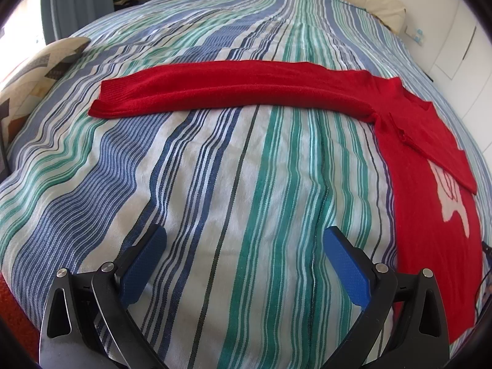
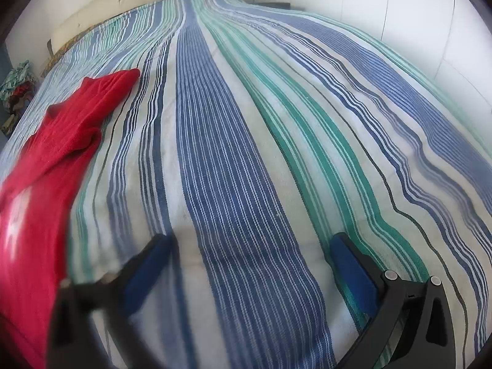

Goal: Fold small clothes

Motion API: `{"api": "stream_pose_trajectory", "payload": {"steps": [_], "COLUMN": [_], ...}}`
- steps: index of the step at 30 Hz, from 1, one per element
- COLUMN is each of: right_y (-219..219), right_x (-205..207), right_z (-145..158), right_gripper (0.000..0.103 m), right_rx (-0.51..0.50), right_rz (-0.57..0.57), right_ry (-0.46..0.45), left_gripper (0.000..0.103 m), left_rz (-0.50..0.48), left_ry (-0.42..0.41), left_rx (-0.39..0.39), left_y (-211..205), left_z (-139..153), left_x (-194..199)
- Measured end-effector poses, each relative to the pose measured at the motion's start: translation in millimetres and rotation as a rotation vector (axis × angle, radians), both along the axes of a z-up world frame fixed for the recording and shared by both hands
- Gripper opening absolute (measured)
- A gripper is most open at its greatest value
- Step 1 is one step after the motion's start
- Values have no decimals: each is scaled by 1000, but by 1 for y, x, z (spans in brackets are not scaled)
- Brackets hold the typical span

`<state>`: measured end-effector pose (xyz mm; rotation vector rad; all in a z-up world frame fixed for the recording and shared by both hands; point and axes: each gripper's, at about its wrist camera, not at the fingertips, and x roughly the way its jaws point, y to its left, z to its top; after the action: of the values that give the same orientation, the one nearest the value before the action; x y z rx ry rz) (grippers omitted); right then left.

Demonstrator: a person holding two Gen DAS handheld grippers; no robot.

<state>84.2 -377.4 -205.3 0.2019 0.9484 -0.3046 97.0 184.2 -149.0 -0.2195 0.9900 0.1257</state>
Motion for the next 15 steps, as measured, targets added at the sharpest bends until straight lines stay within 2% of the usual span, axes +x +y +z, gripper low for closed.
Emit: {"api": "stream_pose_trajectory", "payload": {"steps": [15], "right_y": [1], "right_x": [2], "right_z": [-1], "right_gripper": [103], "right_rx": [-11], "right_rz": [1], "right_ry": [2], "left_gripper": [102], "left_rz": [-2], "left_ry": [8], "left_rx": [2], "left_y": [1], "left_z": [-1], "left_x": [1]}}
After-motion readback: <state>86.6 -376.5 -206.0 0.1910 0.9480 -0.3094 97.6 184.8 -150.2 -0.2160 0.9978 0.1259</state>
